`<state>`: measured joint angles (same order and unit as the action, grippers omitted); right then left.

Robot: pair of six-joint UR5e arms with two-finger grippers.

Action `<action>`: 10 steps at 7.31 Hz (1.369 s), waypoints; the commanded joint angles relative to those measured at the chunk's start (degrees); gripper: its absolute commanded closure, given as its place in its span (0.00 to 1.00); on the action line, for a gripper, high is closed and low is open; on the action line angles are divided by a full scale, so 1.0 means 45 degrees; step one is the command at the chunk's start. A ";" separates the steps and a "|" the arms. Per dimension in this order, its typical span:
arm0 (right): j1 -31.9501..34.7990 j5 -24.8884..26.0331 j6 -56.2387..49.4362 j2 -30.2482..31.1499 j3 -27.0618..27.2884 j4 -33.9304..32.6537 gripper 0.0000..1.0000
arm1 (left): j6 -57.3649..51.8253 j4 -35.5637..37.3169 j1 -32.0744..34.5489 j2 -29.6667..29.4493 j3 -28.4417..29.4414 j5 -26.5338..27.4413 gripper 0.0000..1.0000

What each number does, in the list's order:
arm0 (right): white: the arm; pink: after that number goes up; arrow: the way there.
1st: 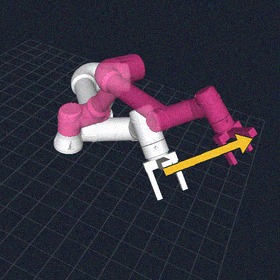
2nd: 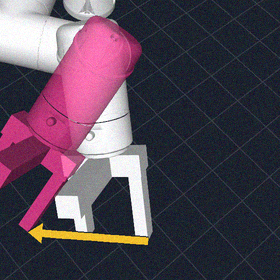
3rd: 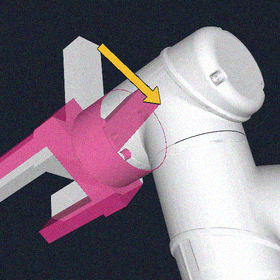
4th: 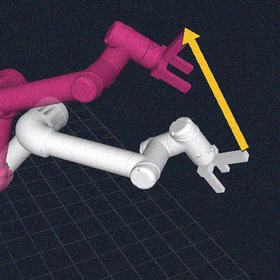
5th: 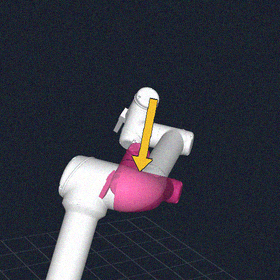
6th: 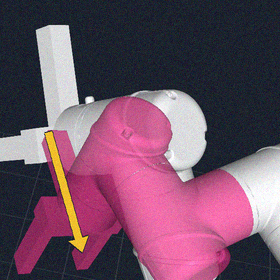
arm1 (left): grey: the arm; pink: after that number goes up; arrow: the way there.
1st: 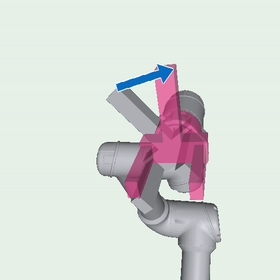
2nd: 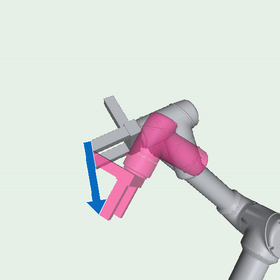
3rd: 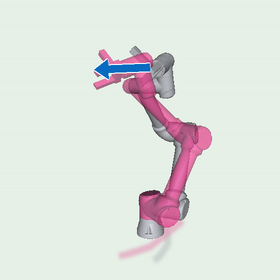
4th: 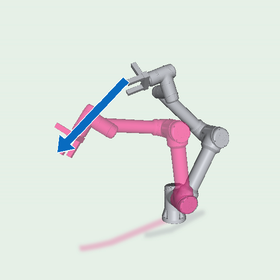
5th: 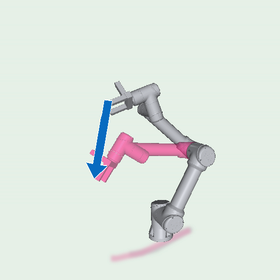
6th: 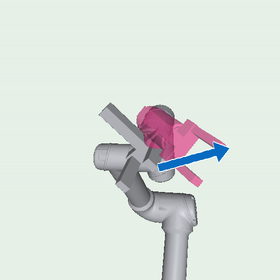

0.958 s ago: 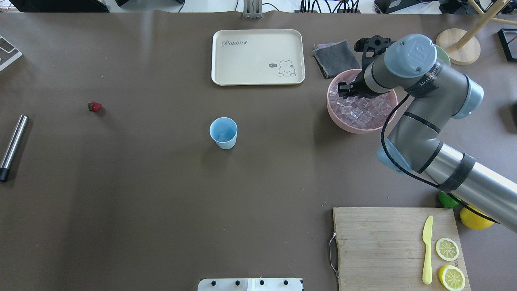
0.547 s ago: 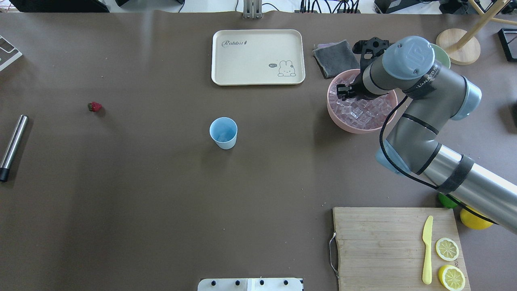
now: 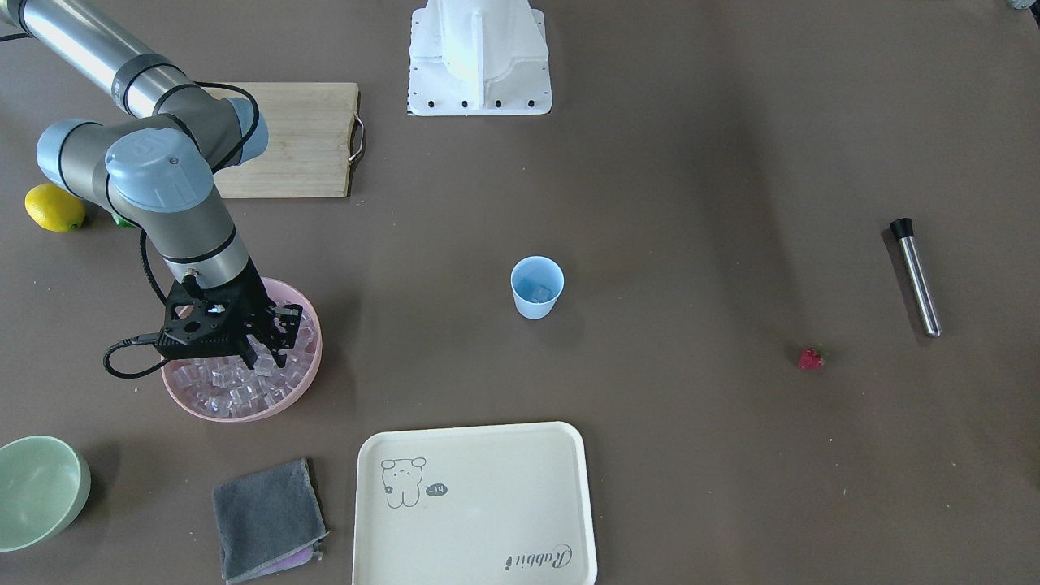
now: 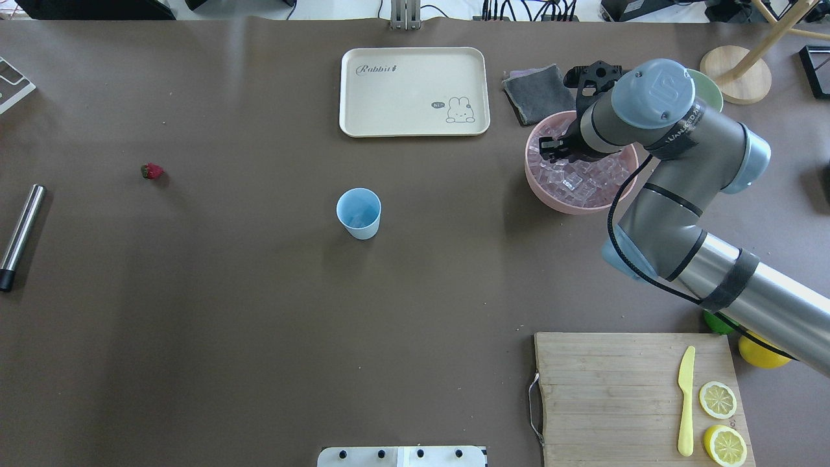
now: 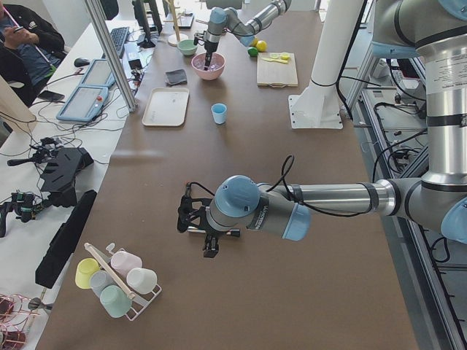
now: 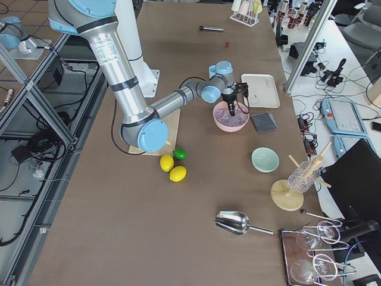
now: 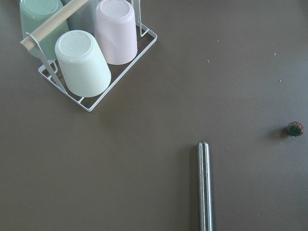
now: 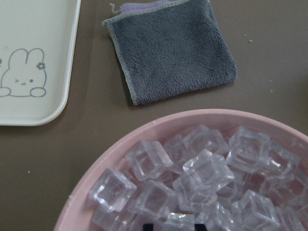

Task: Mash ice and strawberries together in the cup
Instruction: 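Grasp another ice cube from the bowl with the right gripper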

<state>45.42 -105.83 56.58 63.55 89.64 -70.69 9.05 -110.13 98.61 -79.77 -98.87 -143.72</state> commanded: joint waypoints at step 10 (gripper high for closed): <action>-0.2062 0.0955 0.0778 -0.6065 -0.0808 -0.4057 1.00 | 0.0000 0.0000 0.0001 0.0013 0.0077 -0.0016 0.01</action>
<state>38.97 -103.02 57.63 42.24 90.65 -88.83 9.05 -110.13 98.61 -79.72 -98.53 -143.79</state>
